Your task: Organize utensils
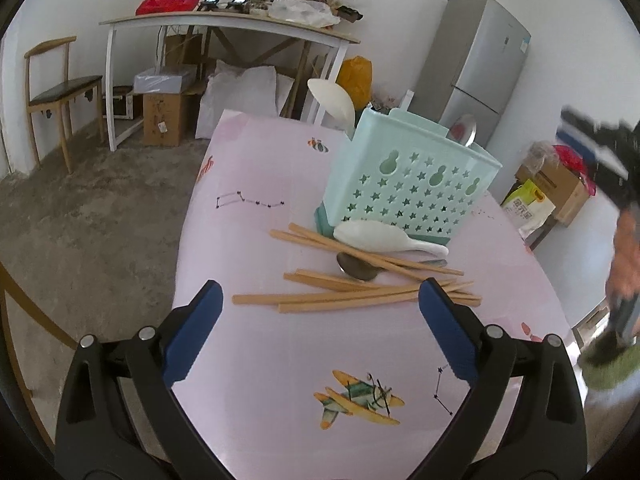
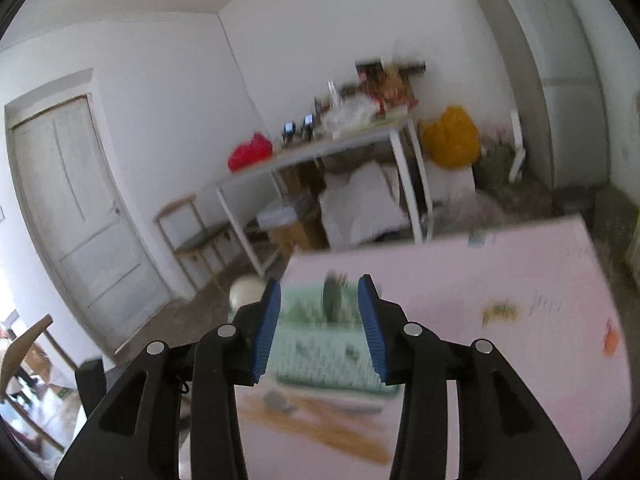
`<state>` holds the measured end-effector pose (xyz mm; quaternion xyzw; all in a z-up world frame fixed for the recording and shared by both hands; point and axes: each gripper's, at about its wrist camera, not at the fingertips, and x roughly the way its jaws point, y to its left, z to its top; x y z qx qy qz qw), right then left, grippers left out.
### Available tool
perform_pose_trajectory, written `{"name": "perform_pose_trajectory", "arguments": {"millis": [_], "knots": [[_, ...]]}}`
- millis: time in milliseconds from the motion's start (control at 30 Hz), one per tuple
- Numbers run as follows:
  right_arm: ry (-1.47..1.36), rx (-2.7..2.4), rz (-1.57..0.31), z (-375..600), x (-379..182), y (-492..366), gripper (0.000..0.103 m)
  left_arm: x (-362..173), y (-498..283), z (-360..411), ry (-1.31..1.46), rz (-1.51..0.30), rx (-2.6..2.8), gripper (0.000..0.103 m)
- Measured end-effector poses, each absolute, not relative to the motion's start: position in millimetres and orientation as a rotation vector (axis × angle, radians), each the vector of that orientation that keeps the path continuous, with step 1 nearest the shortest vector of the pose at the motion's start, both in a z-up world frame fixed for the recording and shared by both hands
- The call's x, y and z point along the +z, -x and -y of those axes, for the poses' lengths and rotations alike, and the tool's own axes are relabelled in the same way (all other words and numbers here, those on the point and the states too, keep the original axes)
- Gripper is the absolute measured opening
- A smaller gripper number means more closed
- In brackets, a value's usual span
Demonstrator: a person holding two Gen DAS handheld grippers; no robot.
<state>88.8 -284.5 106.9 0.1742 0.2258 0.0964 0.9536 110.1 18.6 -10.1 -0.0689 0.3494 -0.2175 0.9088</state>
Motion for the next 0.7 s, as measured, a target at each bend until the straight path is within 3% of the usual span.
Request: {"name": "perform_pose_trajectory", "arguments": {"millis": [200,267,333,367,433,567,700], "knots": [[-0.413,0.22,-0.68,263.1,32.6,-107.4,0.039,-15.2,-143.0,-10.9,0.145,-0.736,-0.419,0.094],[-0.423,0.214,-0.743,255.2,9.5,-118.8,0.034,-16.0,-160.7,-8.1,0.145,-0.738,-0.385,0.093],[-0.433,0.201,-0.793,250.8,-10.2,-129.6,0.03,-17.8,-181.3,-5.5,0.156,-0.739,-0.356,0.07],[-0.432,0.192,-0.812,248.7,-18.5,-134.1,0.028,-20.6,-191.9,-4.1,0.158,-0.757,-0.339,0.067],[-0.424,0.178,-0.845,244.3,-31.6,-143.8,0.025,-29.5,-216.8,-0.3,0.184,-0.803,-0.318,0.048],[-0.404,0.16,-0.888,236.5,-48.4,-157.1,0.021,-41.3,-243.4,7.4,0.177,-0.832,-0.306,0.038],[-0.368,0.149,-0.925,227.5,-62.4,-164.0,0.019,-57.8,-255.1,17.4,0.139,-0.901,-0.307,0.018]]}}
